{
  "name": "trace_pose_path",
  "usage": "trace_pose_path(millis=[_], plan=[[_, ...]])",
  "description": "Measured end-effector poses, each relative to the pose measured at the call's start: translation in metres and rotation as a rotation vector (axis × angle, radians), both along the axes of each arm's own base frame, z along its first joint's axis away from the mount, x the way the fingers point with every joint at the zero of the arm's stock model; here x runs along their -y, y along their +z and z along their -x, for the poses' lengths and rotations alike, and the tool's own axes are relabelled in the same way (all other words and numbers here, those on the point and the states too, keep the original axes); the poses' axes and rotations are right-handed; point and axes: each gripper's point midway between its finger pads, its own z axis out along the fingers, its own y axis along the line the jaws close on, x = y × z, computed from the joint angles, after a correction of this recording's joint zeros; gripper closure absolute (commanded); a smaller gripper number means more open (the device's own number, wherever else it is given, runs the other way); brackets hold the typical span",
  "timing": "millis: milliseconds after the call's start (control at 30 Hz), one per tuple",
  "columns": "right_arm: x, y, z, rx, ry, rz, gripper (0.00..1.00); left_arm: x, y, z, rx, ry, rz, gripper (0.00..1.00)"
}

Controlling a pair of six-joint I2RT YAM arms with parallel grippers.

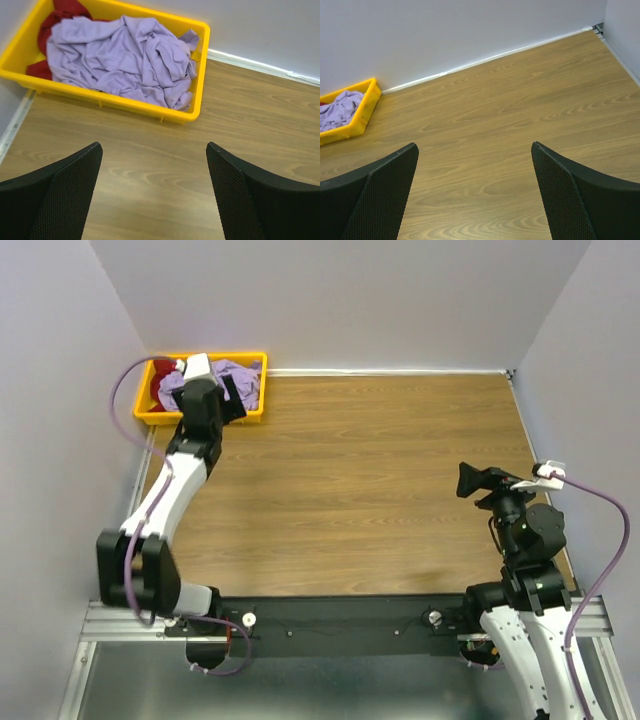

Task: Fold and stack the t-shirts
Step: Grab the tshirt from the pile

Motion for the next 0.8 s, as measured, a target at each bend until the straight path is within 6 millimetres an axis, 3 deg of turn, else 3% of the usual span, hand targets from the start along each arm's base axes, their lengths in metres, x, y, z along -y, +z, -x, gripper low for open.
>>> trace_pose_path(millis=[67, 400, 533, 567, 633, 667, 767, 800], plan=[[-0.001, 0.001, 0.001, 0.005, 0.003, -0.007, 0.00, -0.001, -0.008, -0.040, -0.029, 0.020, 0.014, 0.11], [-0.007, -0.015, -0.004, -0.039, 0.031, -0.019, 0.00, -0.023, -0.099, -0.179, -0.194, 0.088, 0.057, 0.16], [-0.009, -0.022, -0.007, -0.064, 0.040, -0.017, 0.00, -0.029, -0.140, -0.206, -0.245, 0.102, 0.070, 0.20], [-0.010, -0.025, -0.008, -0.073, 0.045, -0.016, 0.00, -0.030, -0.150, -0.208, -0.260, 0.104, 0.074, 0.32], [-0.011, -0.027, -0.009, -0.082, 0.049, -0.015, 0.00, -0.031, -0.169, -0.214, -0.297, 0.104, 0.090, 0.44], [-0.012, -0.028, -0.010, -0.088, 0.053, -0.014, 0.00, -0.029, -0.175, -0.218, -0.315, 0.088, 0.105, 0.57], [-0.015, -0.031, -0.011, -0.099, 0.068, -0.014, 0.00, -0.033, -0.185, -0.223, -0.330, 0.064, 0.145, 0.78], [-0.016, -0.031, -0.011, -0.101, 0.073, -0.014, 0.00, -0.035, -0.185, -0.223, -0.331, 0.057, 0.159, 0.91]])
